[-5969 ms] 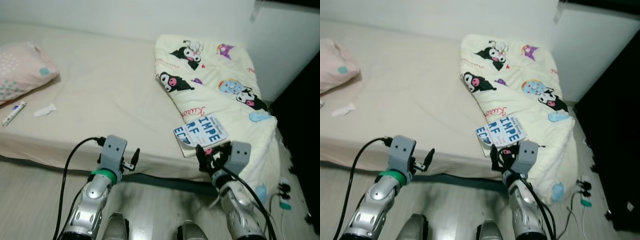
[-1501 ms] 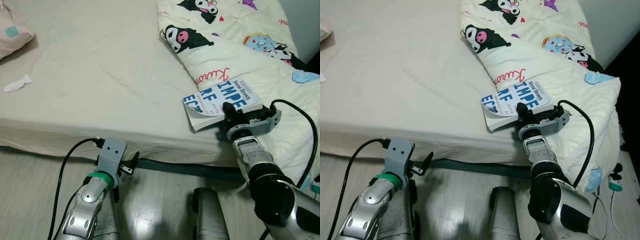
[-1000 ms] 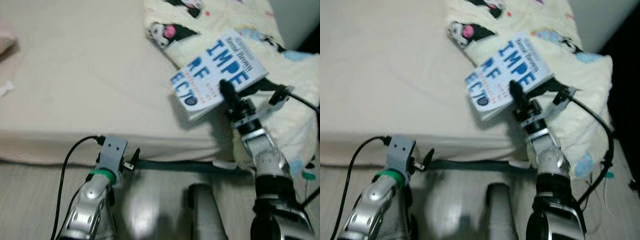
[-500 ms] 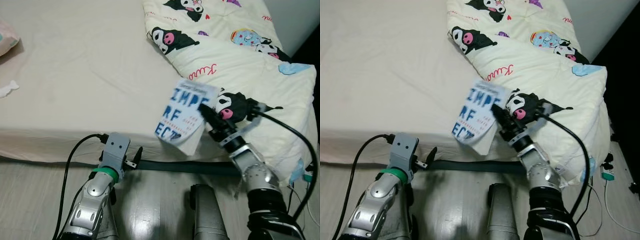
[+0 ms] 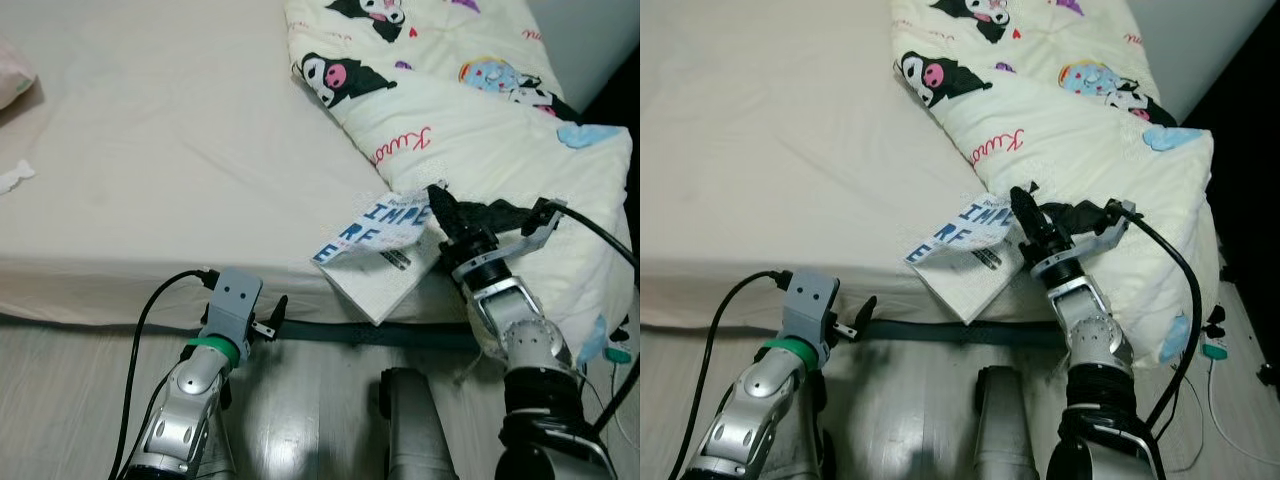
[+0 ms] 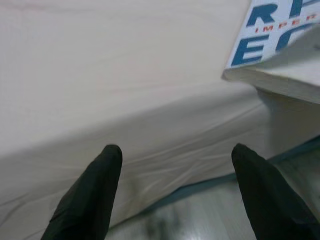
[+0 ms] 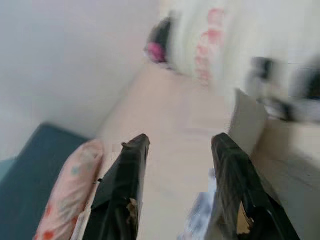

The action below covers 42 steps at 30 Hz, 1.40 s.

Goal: Clean up the room

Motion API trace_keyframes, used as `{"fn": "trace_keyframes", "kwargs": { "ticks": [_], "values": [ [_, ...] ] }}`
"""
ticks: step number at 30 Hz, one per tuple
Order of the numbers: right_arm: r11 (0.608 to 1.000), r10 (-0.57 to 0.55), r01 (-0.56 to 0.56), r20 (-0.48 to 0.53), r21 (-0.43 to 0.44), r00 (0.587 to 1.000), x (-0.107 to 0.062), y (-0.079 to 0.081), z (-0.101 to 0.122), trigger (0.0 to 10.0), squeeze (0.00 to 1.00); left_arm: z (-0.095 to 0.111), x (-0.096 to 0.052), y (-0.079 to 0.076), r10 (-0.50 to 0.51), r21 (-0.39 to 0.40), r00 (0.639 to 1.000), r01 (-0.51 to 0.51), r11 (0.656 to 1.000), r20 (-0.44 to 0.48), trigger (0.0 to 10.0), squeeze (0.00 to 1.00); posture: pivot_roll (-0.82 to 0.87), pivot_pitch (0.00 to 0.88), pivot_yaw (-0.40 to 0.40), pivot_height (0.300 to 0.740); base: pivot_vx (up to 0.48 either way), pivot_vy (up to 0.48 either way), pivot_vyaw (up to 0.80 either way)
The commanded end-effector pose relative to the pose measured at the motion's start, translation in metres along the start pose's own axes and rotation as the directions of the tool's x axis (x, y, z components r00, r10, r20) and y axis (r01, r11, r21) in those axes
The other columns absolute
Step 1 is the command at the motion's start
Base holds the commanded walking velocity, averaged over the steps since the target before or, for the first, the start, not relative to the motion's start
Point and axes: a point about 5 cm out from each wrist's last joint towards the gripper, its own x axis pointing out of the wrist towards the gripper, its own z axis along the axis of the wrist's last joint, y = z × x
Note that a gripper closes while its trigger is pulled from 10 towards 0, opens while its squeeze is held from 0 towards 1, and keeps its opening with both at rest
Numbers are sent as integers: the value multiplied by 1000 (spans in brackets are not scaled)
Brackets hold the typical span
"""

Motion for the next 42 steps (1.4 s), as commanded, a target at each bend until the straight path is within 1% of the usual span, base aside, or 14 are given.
{"fn": "trace_keyframes", "kwargs": {
  "ticks": [1, 8, 15, 16, 19, 21, 23, 25, 26, 28, 29, 34, 35, 42],
  "values": [
    [992, -123, 123, -21, 33, 992, -10, -19, -8, 10000, 0, -9, -4, -1, -3, 2, 1000, 3, 1000, -29, 10000, 0, 75, 147, 6, 524, 0, 0, 0],
    [986, -159, 160, -29, 38, 987, -14, -24, -14, 10000, 0, -9, -4, 1, 1, 6, 1000, -1, 1000, -28, 10000, 0, 79, 149, 6, 524, 0, 0, 0],
    [1000, -28, 28, -16, 5, 999, -30, -1, -22, 10000, 0, -11, -8, 0, -3, 6, 999, 4, 1000, -32, 10000, 0, 67, 158, -2, 524, 0, 0, 0],
    [999, -20, 21, -39, 24, 999, -40, 1, -28, 10000, 1000, -11, -8, 0, -6, 5, 999, 6, 1000, -33, 10000, 0, 64, 162, 0, 524, 0, 0, 0],
    [994, -45, 54, -96, 96, 994, -65, -1, -45, 10000, 1000, -11, -9, -1, -13, 7, 999, 13, 1000, -35, 10000, 0, 62, 168, 3, 524, 0, 0, 0],
    [984, -130, 145, -137, 108, 982, -82, -14, -58, 10000, 1000, -11, -9, 0, -18, 10, 999, 18, 1000, -35, 10000, 0, 61, 173, 9, 524, 0, 0, 0],
    [984, -130, 145, -137, 108, 982, -82, -14, -58, 10000, 1000, -11, -9, 0, -18, 10, 999, 18, 1000, -35, 10000, 0, 61, 173, 9, 524, 0, 0, 0],
    [971, -200, 216, -150, 100, 968, -89, -27, -64, 10000, 1000, -11, -9, 1, -20, 13, 999, 20, 1000, -37, 10000, 0, 61, 176, 16, 524, 0, 0, 0],
    [956, -254, 271, -146, 115, 956, -94, -39, -66, 10000, 553, -11, -9, 1, -23, 17, 999, 23, 1000, -38, 10000, 0, 70, 180, 24, 524, 0, 0, 0],
    [956, -254, 271, -146, 115, 956, -94, -39, -66, 10000, 553, -11, -9, 1, -23, 17, 999, 23, 1000, -38, 10000, 0, 70, 180, 24, 524, 0, 0, 0],
    [944, -290, 306, -137, 123, 947, -95, -48, -67, 10000, 0, -10, -10, 2, -25, 21, 999, 26, 999, -38, 10000, 0, 78, 183, 31, 524, 0, 0, 0],
    [943, -281, 290, -78, 164, 957, -77, -55, -57, 10000, 0, -9, -14, 8, -27, 38, 999, 28, 999, -43, 10000, 0, 115, 203, 52, 524, 0, 0, 0],
    [942, -274, 282, -70, 179, 959, -74, -55, -54, 10000, 1000, -9, -15, 9, -26, 41, 999, 28, 999, -44, 10000, 0, 115, 203, 52, 524, 0, 0, 0],
    [965, -147, 163, -92, 205, 985, -55, -43, -50, 10000, 1000, -11, -22, 11, -27, 53, 998, 30, 998, -57, 10000, 0, 145, 222, 61, 524, 0, 0, 0]
  ]
}}
